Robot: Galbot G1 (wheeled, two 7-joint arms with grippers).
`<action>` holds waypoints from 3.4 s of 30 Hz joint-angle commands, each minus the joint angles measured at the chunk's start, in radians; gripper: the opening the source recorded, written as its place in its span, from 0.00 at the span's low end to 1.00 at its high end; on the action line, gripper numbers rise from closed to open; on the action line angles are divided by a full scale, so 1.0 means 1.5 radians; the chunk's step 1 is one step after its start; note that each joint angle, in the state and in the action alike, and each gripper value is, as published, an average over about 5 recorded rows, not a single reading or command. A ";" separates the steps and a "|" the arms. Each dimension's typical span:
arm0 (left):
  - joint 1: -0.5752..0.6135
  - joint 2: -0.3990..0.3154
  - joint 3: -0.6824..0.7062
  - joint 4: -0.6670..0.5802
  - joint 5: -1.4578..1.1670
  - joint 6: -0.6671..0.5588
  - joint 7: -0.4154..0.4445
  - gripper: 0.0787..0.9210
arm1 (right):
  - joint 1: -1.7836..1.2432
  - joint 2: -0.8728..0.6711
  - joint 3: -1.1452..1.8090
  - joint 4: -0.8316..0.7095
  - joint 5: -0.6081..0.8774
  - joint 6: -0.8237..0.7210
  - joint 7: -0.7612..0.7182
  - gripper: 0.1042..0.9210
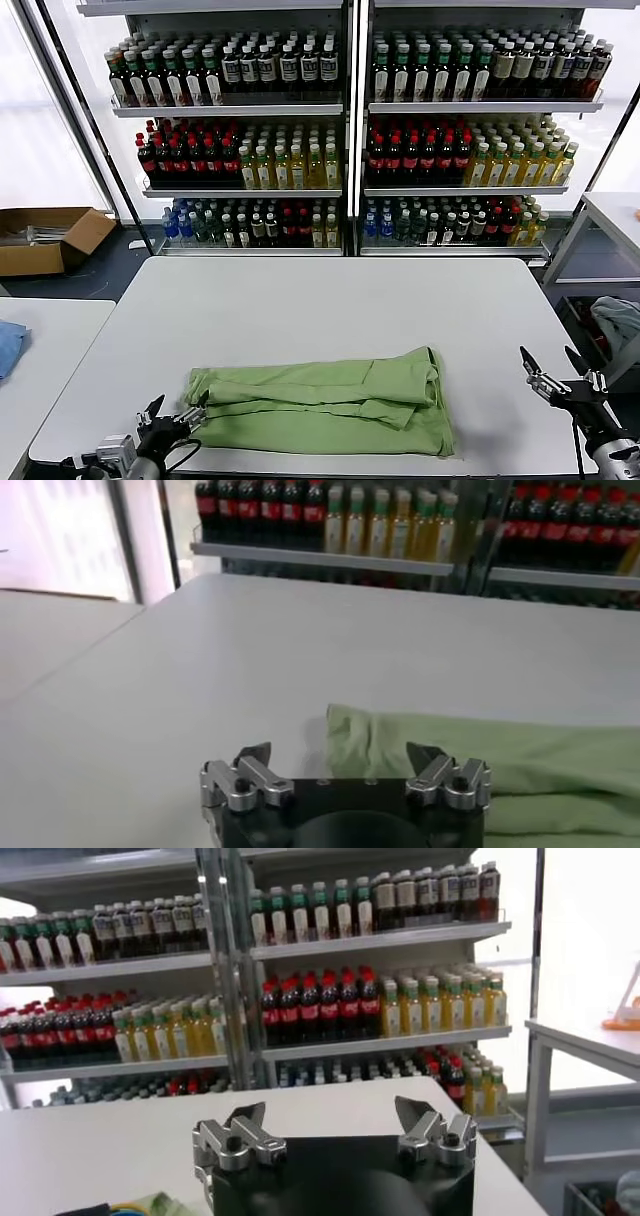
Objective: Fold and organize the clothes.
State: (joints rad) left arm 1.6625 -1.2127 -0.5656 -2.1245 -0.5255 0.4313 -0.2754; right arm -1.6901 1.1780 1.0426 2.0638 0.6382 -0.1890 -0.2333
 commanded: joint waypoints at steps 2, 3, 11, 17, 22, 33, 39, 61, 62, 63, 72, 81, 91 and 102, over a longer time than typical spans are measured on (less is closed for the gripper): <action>-0.012 -0.046 0.054 0.026 0.026 -0.017 -0.074 0.88 | -0.009 0.003 0.019 -0.002 0.007 0.010 -0.001 0.88; -0.010 -0.047 0.056 0.026 0.029 -0.018 -0.073 0.88 | -0.009 0.003 0.019 -0.001 0.007 0.010 -0.001 0.88; 0.009 -0.057 0.078 0.017 0.057 -0.036 -0.064 0.68 | -0.006 0.004 0.014 0.000 0.008 0.008 -0.001 0.88; 0.014 -0.061 0.083 0.022 0.073 -0.048 -0.057 0.47 | -0.005 0.005 0.013 0.001 0.008 0.008 0.000 0.88; 0.009 -0.060 0.073 0.026 0.077 -0.055 -0.055 0.31 | -0.003 0.009 0.008 0.004 0.008 0.007 0.002 0.88; -0.016 0.007 -0.109 -0.004 -0.032 -0.039 -0.049 0.02 | 0.005 0.006 0.006 0.010 0.014 0.005 0.006 0.88; -0.038 0.131 -0.296 0.066 -0.121 -0.028 -0.016 0.02 | 0.005 0.003 0.005 0.015 0.020 0.005 0.007 0.88; -0.060 0.220 -0.234 -0.080 -0.145 0.004 0.027 0.02 | -0.026 0.008 0.032 0.044 0.042 0.011 0.007 0.88; -0.058 0.211 -0.213 -0.090 -0.140 0.003 0.026 0.02 | -0.026 0.008 0.032 0.044 0.043 0.011 0.007 0.88; -0.057 0.200 -0.193 -0.098 -0.132 0.002 0.026 0.02 | -0.025 0.008 0.032 0.044 0.043 0.011 0.007 0.88; -0.059 0.104 -0.041 -0.105 -0.038 -0.007 0.033 0.02 | -0.020 0.009 0.026 0.050 0.040 0.006 0.008 0.88; -0.063 0.025 0.060 -0.044 0.037 -0.007 0.062 0.02 | -0.020 0.013 0.024 0.048 0.037 0.005 0.008 0.88; -0.064 -0.010 0.127 -0.018 0.080 0.003 0.106 0.02 | -0.015 0.014 0.022 0.041 0.033 0.002 0.009 0.88; -0.041 -0.014 0.145 -0.025 0.121 0.005 0.133 0.26 | -0.014 0.020 0.021 0.046 0.031 0.001 0.006 0.88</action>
State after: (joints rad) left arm 1.5876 -1.2036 -0.4078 -2.1612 -0.4050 0.4355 -0.1134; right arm -1.7102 1.2071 1.0713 2.1308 0.6849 -0.1883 -0.2232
